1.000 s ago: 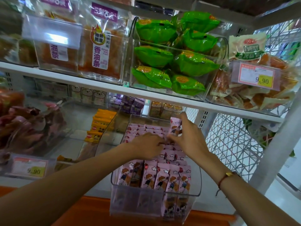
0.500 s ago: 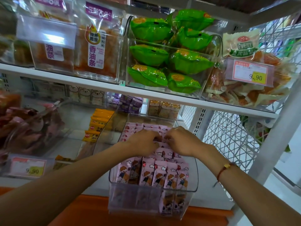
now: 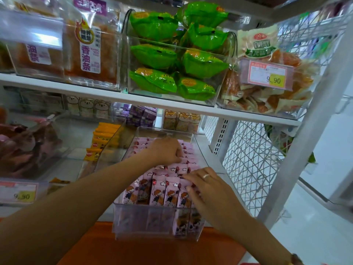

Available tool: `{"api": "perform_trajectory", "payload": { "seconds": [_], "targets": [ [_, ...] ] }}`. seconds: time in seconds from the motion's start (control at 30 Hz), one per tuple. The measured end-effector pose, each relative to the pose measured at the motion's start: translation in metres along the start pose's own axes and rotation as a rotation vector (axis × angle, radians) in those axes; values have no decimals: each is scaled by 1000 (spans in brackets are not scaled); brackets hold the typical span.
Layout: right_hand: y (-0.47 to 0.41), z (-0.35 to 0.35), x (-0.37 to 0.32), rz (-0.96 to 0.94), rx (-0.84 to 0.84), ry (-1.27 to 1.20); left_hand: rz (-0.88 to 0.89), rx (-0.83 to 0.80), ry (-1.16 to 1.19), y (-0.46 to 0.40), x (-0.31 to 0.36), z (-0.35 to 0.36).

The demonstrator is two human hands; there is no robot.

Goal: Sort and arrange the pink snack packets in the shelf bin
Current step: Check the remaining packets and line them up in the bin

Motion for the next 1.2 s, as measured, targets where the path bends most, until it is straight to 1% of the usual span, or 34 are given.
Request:
{"api": "perform_trajectory", "payload": {
  "seconds": [0.07,0.1,0.13,0.27,0.33,0.4,0.47,0.53,0.6,0.63,0.67,0.7,0.77,0.8,0.9,0.97,1.07,1.13,1.2],
  "targets": [
    [1,0,0,-13,8,-3,-27,88,1,0,0,-10],
    [1,-1,-1,-20,17,-3,-49,158,37,2,0,-15],
    [1,-2,-1,-27,28,-2,-76,248,109,5,-2,-22],
    [2,-9,-6,-48,48,-22,-213,683,536,35,-11,-50],
    [1,-11,-7,-50,50,-17,-239,847,668,54,-11,-60],
    [-1,-20,-7,-20,83,-36,-247,968,727,76,-7,-69],
    [-5,-40,-4,54,170,-98,-247,1061,739,100,-3,-76],
    [-11,-61,-3,131,266,-209,-239,1119,774,120,-1,-80],
    [-18,-75,-8,174,310,-351,-235,1130,832,135,2,-79],
    [-23,-76,-13,183,287,-430,-233,1128,863,141,3,-77],
    [-27,-72,-21,188,217,-512,-233,1126,885,146,4,-75],
    [-30,-62,-32,188,107,-581,-230,1125,895,151,5,-73],
    [-28,-37,-53,174,-106,-654,-206,1115,909,159,7,-69],
    [-25,-28,-62,161,-166,-687,-188,1106,920,161,9,-67],
    [-17,-15,-68,161,-198,-819,-118,1049,951,163,14,-65],
    [-15,-5,-57,267,-229,-956,-92,981,973,159,18,-59],
    [-13,14,-41,475,-321,-1151,-93,845,857,154,25,-48],
    [-14,17,-36,525,-331,-1236,-91,781,854,152,30,-41],
    [-14,16,-36,527,-330,-1285,-84,727,859,150,35,-36]
  ]
}}
Point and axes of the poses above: each hand's wrist, its own y-axis away from the middle knuckle, its own z-axis out of the palm, x = y × z, the point moved 9 cm from there along -y, towards the middle knuckle, and after that the axes turned 13 degrees about z, right-handed, at the moved point
